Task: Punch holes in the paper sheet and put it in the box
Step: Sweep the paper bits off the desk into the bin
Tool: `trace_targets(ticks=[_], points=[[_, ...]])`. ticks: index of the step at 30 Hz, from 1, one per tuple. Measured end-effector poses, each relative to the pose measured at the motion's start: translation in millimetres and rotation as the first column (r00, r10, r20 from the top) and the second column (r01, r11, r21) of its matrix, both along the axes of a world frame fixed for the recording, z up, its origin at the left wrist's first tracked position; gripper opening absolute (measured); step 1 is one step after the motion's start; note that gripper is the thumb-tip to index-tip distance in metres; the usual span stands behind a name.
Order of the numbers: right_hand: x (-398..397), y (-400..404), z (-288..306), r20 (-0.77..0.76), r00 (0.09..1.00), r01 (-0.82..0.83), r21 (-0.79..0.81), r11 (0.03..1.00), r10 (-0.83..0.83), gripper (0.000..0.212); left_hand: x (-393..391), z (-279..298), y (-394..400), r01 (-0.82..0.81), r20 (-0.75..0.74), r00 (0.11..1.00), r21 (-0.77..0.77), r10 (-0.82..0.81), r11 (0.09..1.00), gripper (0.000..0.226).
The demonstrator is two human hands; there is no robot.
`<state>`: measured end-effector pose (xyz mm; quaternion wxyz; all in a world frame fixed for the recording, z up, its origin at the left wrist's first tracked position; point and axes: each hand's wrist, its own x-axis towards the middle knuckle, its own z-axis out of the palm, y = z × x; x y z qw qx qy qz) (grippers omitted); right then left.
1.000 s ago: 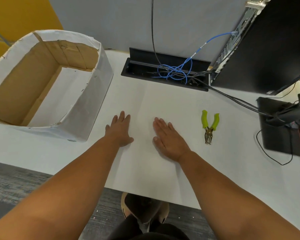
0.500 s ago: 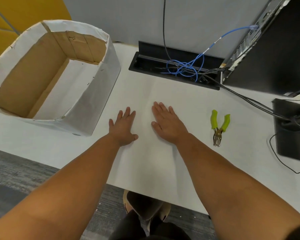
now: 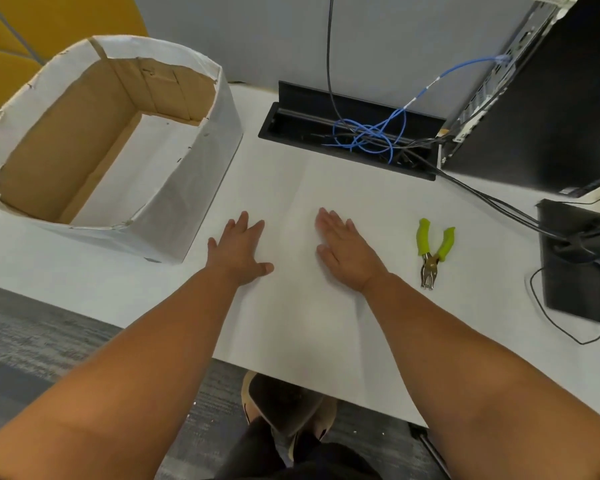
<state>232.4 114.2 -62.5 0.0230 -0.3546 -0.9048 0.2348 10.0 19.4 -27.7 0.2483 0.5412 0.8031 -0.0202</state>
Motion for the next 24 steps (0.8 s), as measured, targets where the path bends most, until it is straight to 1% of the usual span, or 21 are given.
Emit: trace_targets(ticks=[1,3,7,11,16,18,19,20,22,23,24], points=[[-4.6,2.5,0.2,0.045,0.999,-0.018,0.004,1.000,0.018,0.062,-0.3,0.3,-1.9,-0.009,0.009,1.000,0.007,0.009,1.000,0.094],[-13.7,0.8,-1.5,0.097,0.989,-0.115,0.041,0.993,0.111,0.060,0.2,0.6,-5.5,-0.017,0.009,1.000,0.015,0.017,1.000,0.093],[-13.3,-18.2,-4.1,0.129,0.948,-0.306,0.106,0.946,0.292,0.066,3.0,0.8,-11.0,-0.021,0.001,1.000,0.020,0.021,1.000,0.090],[4.1,-38.8,-1.7,0.138,0.920,-0.382,0.113,0.917,0.366,0.067,7.5,-0.1,-19.7,-0.028,-0.007,1.000,0.009,0.028,1.000,0.088],[23.8,-67.2,-4.2,0.148,0.897,-0.432,0.086,0.898,0.417,0.067,8.6,3.1,-28.7,-0.007,0.000,1.000,-0.016,0.007,1.000,0.094],[27.7,-73.5,-1.8,0.083,0.909,-0.412,0.037,0.911,0.408,0.066,8.3,6.1,-29.4,0.004,0.003,1.000,-0.028,-0.004,1.000,0.097],[28.6,-74.6,0.0,0.028,0.929,-0.369,0.008,0.930,0.368,0.065,7.8,6.7,-29.6,0.008,0.001,1.000,-0.039,-0.008,0.999,0.098],[29.3,-73.8,1.7,-0.025,0.956,-0.294,-0.008,0.956,0.293,0.065,7.3,6.7,-29.9,0.014,-0.002,1.000,-0.048,-0.014,0.999,0.100],[31.5,-67.7,1.7,-0.089,0.993,-0.081,-0.019,0.996,0.079,0.067,6.1,5.5,-32.2,0.016,-0.010,1.000,-0.065,-0.017,0.998,0.102],[33.3,-63.2,1.6,-0.085,0.996,0.020,-0.019,1.000,-0.021,0.070,6.0,4.9,-32.7,0.015,-0.014,1.000,-0.069,-0.016,0.998,0.102],[33.2,-59.8,0.6,-0.054,0.995,0.087,-0.016,0.996,-0.088,0.073,4.9,3.8,-34.1,0.011,-0.018,1.000,-0.069,-0.012,0.998,0.102]])
